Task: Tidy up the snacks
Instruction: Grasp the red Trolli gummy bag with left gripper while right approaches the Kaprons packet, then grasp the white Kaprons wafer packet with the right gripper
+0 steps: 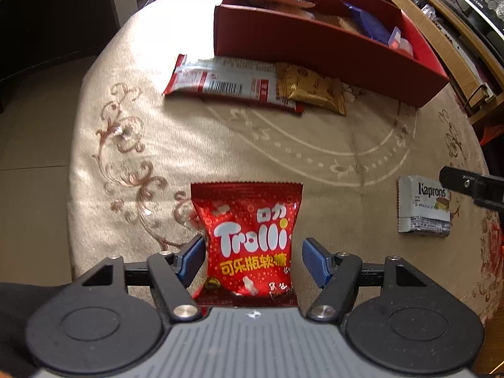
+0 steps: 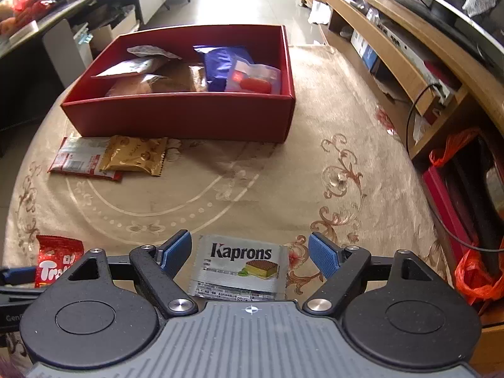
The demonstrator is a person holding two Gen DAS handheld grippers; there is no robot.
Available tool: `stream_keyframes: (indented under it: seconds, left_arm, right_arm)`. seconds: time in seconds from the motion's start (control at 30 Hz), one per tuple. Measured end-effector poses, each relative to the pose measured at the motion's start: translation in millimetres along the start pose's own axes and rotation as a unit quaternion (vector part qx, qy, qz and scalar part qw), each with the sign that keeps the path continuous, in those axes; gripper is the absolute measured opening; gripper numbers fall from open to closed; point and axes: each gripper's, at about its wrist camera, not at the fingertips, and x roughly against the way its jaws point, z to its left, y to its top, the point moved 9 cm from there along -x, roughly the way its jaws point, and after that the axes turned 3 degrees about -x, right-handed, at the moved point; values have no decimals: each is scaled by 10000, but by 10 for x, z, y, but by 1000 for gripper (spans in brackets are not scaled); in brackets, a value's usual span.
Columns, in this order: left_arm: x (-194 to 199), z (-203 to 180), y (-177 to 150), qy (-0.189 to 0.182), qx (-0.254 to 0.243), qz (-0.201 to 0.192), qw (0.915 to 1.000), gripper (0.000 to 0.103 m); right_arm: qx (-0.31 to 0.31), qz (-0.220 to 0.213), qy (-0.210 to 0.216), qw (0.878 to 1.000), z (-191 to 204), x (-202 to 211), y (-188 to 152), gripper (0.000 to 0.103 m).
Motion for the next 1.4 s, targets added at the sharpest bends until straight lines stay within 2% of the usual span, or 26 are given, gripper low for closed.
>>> stream_keyframes:
  seconds: [0.1,0.2,0.23,0.4,0.67,0.8,0.9,0.97,1.0,1.07,1.13,1.3,1.4]
  left_arm:
    - [-21,-28,-47,12,-46,25,10000,63]
    - [0,-51,-63,51,-143,-22,9999,51]
    - [7,-62,-66,7,-169,-26,9999,51]
    - [19,-110,-62,-46,-303,-65,9995,49]
    - [25,-104,-46,-168,-270,-33,9995,48]
    - [34,-83,-31,-240,-207,-7,9995,48]
    - [43,-77,-35,-299,-216,6,9993,48]
    - [37,-67,-44,-315,-231,28,9992,48]
    - [33,-66,-46,-317,-244,31,9992,48]
    - [31,-70,-46,-285,-312,3,9991,49]
    - [26,-72,-51,-219,-382,-28,9990,49]
    - [19,-72,-54,-239,-410,-12,9989,49]
    - [7,-76,-70,-232,-464,3,9987,50]
  right_arm:
    - [-64,26,47,10000,-20,-9,-3,86]
    - [-68,63,42,9999,-42,-21,-15,86]
    - [-57,85,44,9999,-45,-28,-25,86]
    - [-116,244,25,9996,-98,-117,-71,87]
    - [-392,687,354,9962,-5,-305,-209,87]
    - [-573,884,983,9896,138,-191,-355,87]
    - [-1018,1039,1921,9705,231,12,-470,87]
    - [-1003,899,2123,9679,247,140,-453,87]
    - [-878,759,2008,9727,236,178,-409,87]
    - [-220,393,1147,9924,164,147,-277,87]
    - [543,358,444,9969,155,18,-201,87]
    - [1661,639,477,9829,309,-236,-150,86]
    - [2083,748,727,9725,401,-291,-133,86]
